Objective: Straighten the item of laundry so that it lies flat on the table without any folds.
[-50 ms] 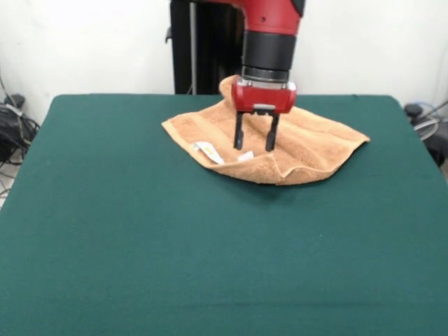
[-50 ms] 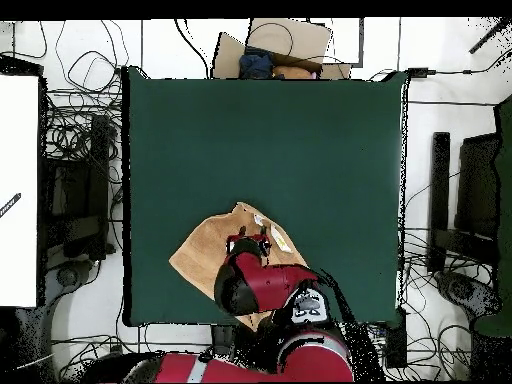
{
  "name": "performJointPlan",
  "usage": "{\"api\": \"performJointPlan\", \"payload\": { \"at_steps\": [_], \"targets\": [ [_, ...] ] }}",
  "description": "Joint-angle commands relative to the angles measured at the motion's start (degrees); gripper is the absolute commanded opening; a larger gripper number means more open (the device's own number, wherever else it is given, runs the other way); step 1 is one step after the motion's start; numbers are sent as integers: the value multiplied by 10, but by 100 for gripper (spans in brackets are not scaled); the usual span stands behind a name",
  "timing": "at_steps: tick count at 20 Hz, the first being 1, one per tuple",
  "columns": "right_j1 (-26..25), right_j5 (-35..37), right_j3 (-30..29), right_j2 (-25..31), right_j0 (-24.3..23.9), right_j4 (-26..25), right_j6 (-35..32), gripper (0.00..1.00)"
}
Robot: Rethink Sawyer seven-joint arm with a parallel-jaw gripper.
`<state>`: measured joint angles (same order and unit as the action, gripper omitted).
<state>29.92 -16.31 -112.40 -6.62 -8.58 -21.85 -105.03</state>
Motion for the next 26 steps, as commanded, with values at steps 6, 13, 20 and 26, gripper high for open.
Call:
{"api": "performJointPlan", "payload": {
  "at_steps": [6,13,20,26],
  "targets": [
    [-83,-64,105,59,3,-23,-56,100],
    [-94,-59,136,62,7,-24,-50,100],
    [-127,-89,157,46,14,-17,-53,100],
    [-143,-87,165,54,5,-24,-62,100]
  ]
}}
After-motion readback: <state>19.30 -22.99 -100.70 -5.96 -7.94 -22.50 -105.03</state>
